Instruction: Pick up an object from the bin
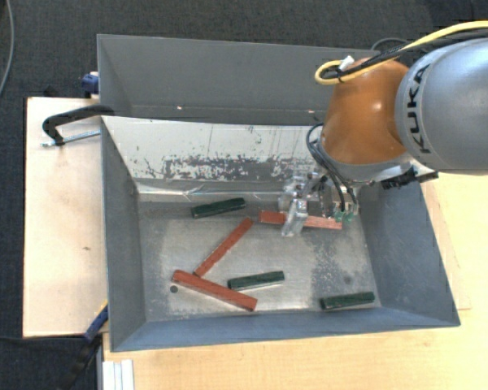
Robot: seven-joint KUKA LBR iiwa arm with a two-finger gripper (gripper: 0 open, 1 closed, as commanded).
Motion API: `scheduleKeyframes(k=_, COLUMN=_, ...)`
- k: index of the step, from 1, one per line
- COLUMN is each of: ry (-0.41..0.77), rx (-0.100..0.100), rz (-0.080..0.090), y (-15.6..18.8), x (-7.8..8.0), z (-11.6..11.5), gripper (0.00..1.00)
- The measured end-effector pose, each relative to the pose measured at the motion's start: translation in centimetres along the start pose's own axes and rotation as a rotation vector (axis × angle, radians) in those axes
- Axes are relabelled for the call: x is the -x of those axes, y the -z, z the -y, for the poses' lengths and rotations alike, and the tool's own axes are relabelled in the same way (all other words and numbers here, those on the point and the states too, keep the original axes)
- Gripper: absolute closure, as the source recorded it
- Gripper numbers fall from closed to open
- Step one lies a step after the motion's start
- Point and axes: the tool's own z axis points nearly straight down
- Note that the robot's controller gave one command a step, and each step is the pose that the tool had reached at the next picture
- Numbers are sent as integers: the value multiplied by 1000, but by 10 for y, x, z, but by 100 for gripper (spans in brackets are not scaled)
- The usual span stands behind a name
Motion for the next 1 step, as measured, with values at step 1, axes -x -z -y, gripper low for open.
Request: scheduleKeyframes(k=1, ry=0, rx=0, rz=-2, y=8, x=0, z=0, gripper=100)
